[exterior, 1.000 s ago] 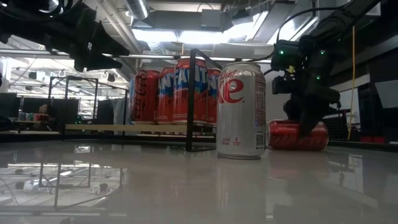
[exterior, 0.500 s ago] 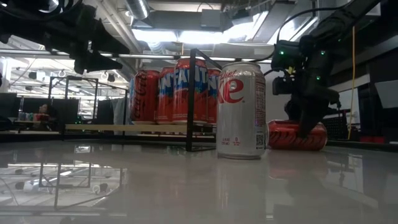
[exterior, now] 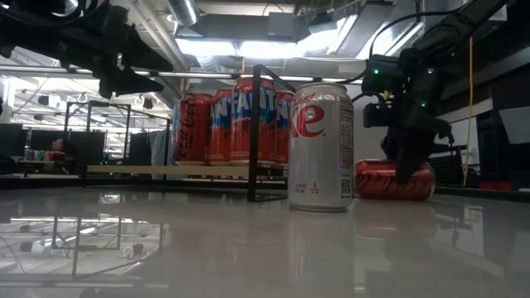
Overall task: Pick and place cans onto a shelf
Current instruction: Put the red/black soda can on the shelf aligned with the other red/black soda cans
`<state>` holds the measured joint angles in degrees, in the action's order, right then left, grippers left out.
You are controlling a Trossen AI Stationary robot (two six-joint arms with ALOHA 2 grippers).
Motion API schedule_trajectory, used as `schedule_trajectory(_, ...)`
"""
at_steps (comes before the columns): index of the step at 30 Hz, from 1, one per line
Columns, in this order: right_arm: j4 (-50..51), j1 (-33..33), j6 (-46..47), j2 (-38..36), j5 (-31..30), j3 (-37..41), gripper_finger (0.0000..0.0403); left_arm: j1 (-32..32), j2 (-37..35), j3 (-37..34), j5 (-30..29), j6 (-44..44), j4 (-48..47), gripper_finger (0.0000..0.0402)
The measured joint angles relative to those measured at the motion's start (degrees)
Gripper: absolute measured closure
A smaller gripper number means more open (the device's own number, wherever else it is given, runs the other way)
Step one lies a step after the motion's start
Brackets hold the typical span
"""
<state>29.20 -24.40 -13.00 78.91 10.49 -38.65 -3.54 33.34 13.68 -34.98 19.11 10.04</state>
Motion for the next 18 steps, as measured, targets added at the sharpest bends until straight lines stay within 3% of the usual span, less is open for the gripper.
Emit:
schedule_trajectory(9,1.0,0.0,0.8,0.1,1.1,-4.2,0.0121,0.0,0.0,0.0,0.2,1.8,1.9,0.0072)
schedule_trajectory(18,15.2,0.0,-2.5,0.1,-1.1,-17.3,0.0115,0.0,0.0,0.0,0.2,1.8,1.9,0.0072)
